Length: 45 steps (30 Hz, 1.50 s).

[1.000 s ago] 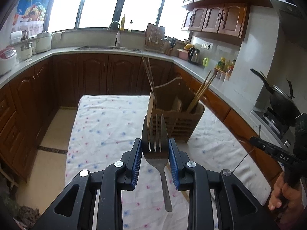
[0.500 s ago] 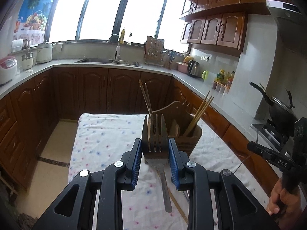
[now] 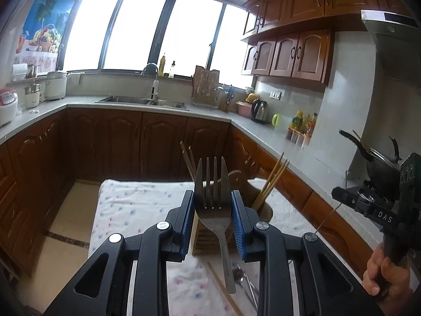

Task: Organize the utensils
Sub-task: 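Lift both held forks and carry them over the wooden holder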

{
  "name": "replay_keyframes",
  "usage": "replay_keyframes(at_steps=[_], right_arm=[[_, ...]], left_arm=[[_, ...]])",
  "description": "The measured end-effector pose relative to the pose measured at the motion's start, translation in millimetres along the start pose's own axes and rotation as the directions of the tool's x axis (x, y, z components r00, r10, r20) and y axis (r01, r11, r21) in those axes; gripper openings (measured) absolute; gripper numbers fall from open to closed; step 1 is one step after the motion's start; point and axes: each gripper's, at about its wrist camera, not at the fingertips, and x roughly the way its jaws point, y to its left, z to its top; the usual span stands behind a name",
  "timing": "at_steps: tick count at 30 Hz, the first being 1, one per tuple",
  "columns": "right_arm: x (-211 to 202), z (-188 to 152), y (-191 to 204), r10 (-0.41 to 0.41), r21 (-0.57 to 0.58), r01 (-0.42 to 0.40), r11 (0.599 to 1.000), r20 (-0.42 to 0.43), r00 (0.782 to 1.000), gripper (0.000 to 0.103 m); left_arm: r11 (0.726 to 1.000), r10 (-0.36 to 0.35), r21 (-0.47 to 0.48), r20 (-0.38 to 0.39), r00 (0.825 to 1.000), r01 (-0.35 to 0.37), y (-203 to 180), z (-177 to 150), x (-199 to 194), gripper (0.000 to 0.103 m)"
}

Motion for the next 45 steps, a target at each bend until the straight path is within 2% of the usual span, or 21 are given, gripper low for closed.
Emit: replay_keyframes(at_steps=[13, 22, 27, 32, 41, 45], right_arm=[[45.7, 40.0, 12.6, 0.004, -0.025, -0.003, 1.0, 0.066, 0.998, 0.023], [72.8, 45.8, 12.6, 0.001, -0.034, 0.002, 0.999, 0.075, 0.997, 0.023], [86.4, 40.1, 6.5, -0.007, -0.026, 0.009, 1.0, 0.063, 0.998, 0.023], [99.8, 29.6, 0.3, -0.017, -0.018, 0.017, 1.0, 0.034, 0.999, 0.023], [115.5, 0.7, -5.9, -0.033, 0.0, 0.033, 0.999, -0.012, 0.999, 0.023], [120.1, -9.8, -6.6, -0.028, 0.002, 0.028, 1.0, -0.033, 0.999, 0.023]], left_arm=[[1.0, 0.017, -0.007, 0.1, 0.995, -0.016, 11.7, 28.8, 53.4, 0.026], [0.997, 0.055, -0.056, 0.138, 0.989, -0.048, 17.9, 24.4, 104.0, 0.026], [0.994, 0.08, -0.083, 0.131, 0.988, -0.069, 20.4, 11.3, 131.6, 0.025], [0.995, 0.072, -0.081, 0.108, 0.992, -0.064, 13.9, -3.4, 154.2, 0.026], [0.996, 0.083, -0.039, 0.064, 0.994, -0.081, 11.1, -26.2, 175.9, 0.026], [0.997, 0.058, -0.046, 0.028, 0.998, -0.057, 15.8, -33.8, 181.6, 0.025]])
